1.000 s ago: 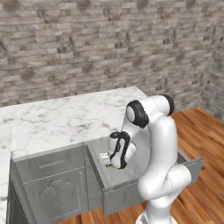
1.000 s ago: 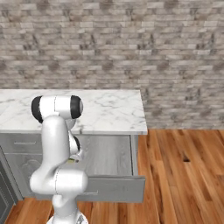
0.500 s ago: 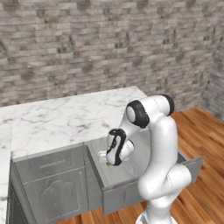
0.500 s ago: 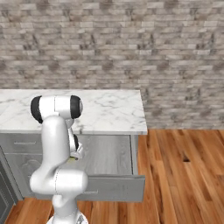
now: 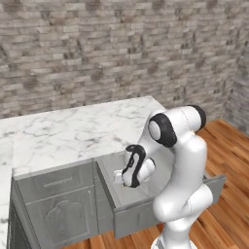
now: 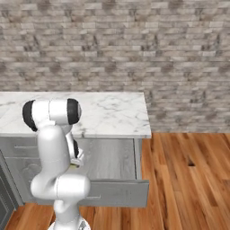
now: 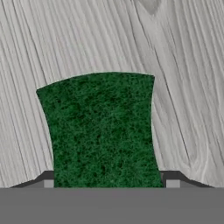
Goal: Restock the sink supplies by placing the sponge and soap dispenser on the counter and next to the sink. Make sure the soap dispenser is upright.
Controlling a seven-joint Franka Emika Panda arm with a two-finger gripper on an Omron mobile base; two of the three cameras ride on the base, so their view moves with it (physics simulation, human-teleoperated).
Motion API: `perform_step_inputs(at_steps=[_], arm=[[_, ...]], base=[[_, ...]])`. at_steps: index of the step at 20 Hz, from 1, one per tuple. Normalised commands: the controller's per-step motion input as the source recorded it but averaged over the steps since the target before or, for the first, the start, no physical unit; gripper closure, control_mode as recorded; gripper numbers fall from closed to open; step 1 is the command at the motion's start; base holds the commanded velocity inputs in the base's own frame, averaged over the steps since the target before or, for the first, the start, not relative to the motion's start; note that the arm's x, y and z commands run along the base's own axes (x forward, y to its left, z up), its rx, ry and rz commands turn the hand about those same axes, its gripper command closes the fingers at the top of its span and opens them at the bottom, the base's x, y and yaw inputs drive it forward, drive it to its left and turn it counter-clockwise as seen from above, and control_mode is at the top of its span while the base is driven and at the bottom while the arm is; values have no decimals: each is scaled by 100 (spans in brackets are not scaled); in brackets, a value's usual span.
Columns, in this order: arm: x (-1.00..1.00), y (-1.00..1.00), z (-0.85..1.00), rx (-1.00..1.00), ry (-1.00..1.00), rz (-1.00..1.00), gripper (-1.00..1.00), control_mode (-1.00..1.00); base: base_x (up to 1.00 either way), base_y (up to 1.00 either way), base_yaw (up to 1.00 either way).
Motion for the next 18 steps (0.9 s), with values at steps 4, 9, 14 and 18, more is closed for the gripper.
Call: perform_step_inputs(at_steps=[4,9,14,18], arm=[[-71,-28,65,0,0,-12,100,-100],[-3,-23,100,0,0,-12,100,-100],[1,-33,100,0,4,-11,100,-100],[-3,-42,100,0,2,-11,100,-100]], base=[[0,0,0],[0,0,0],[0,0,0],[0,0,0]])
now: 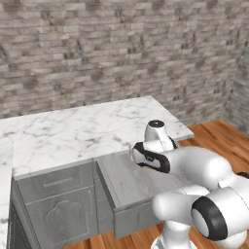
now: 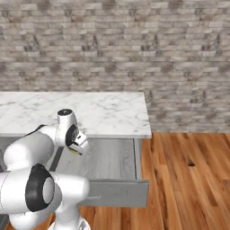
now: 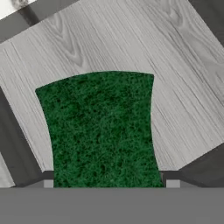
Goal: Restock the sink supplies by placing the sponge and soap dispenser on the counter and next to the sink. Make sure the soap dispenser is upright.
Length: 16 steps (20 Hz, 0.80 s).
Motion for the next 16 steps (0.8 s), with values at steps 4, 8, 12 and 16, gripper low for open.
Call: perform_step_inputs(at_steps=[4,8,12,16], arm=[[-22,-32,100,0,1,-9,100,-100],[-52,-18,99,0,0,-8,100,-100],[-62,-3,91,0,0,-6,100,-100],[-54,0,64,0,4,-3,100,-100]], base=[[0,0,0],[0,0,0],[0,0,0],[0,0,0]])
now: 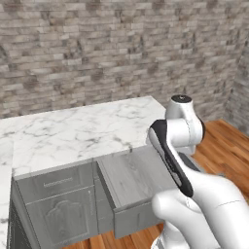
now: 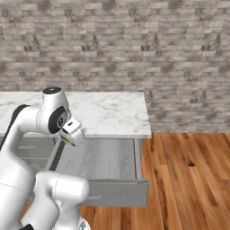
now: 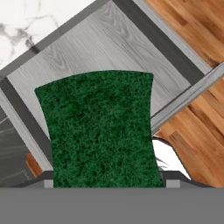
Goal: Restock the sink supplies by placing the sponge and soap dispenser on the counter and next to the sink. Make sure the soap dispenser is upright.
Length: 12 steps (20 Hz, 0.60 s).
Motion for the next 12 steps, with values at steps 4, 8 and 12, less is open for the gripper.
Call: perform_step_inputs(at_steps=[4,8,12], arm=[[-11,2,9,-1,11,-1,100,-100],[1,1,0,0,3,0,100,-100],[0,0,-3,0,0,0,100,100]], base=[[0,0,0],[0,0,0],[-30,-2,6]])
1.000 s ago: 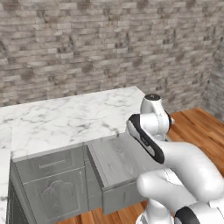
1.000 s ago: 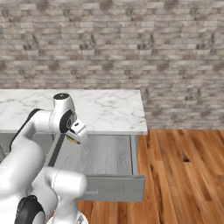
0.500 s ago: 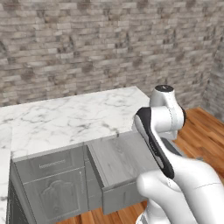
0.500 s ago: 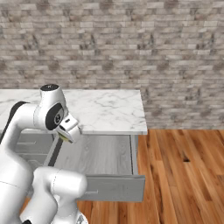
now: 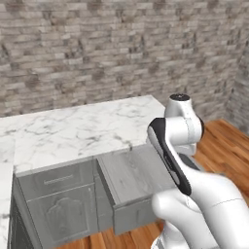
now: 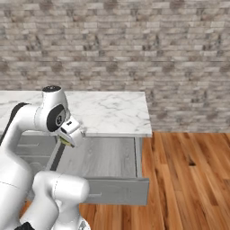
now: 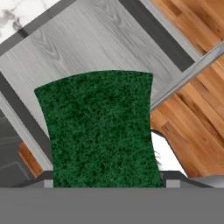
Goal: Restock the sink supplies by placing the sponge and soap dispenser on the counter and next to the sink. Make sure the soap dispenser is upright.
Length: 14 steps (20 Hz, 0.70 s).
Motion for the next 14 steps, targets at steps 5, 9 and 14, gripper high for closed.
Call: perform_step_inputs(at_steps=[5,9,14], arm=[[0,0,0,0,0,0,100,100],[0,0,0,0,0,0,100,100],[0,0,0,0,0,0,100,100]], base=[[-96,-7,28],[-83,13,44],[-36,1,62]])
